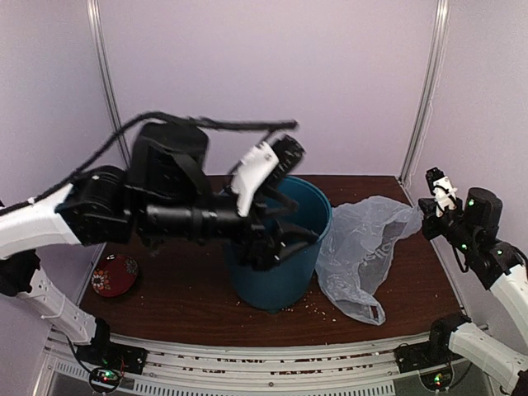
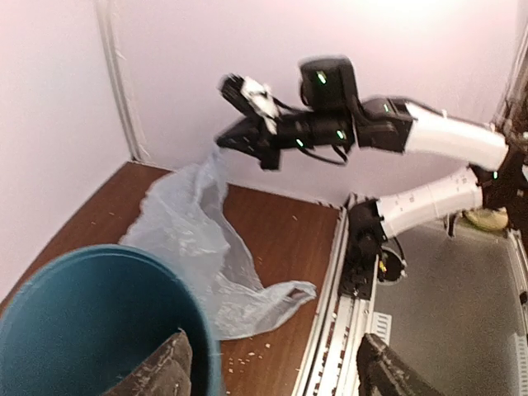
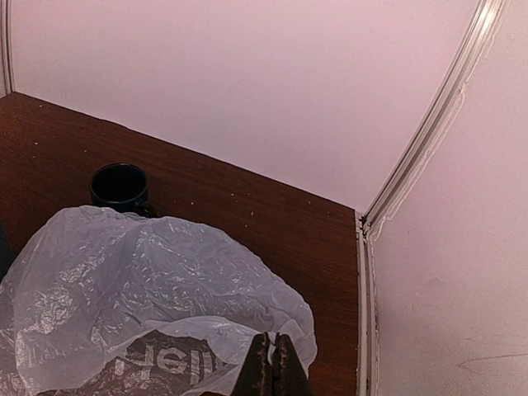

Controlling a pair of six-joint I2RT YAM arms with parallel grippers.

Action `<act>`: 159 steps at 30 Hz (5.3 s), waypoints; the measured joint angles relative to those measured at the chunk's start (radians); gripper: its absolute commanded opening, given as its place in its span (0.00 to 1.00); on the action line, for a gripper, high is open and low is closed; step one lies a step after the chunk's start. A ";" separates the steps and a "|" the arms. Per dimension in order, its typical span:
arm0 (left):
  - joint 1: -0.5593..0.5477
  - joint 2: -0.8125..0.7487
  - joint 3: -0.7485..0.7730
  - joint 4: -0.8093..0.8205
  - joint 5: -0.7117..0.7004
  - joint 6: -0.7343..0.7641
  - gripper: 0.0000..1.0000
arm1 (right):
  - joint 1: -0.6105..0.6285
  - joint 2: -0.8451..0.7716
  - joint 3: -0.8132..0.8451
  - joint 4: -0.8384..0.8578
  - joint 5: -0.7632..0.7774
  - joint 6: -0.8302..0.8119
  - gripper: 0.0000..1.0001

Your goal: Put the trash bags into the trash bin

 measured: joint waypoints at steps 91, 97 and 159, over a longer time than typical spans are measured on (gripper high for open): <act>-0.028 1.182 0.401 0.773 0.115 -0.379 0.05 | -0.011 -0.004 -0.005 0.008 -0.022 -0.002 0.00; -0.028 1.127 0.338 0.777 0.159 -0.309 0.00 | -0.011 0.039 0.013 -0.001 0.029 0.003 0.00; 0.056 -0.168 0.074 0.580 -0.698 0.675 0.00 | 0.349 0.819 1.221 -0.005 -0.658 0.246 0.00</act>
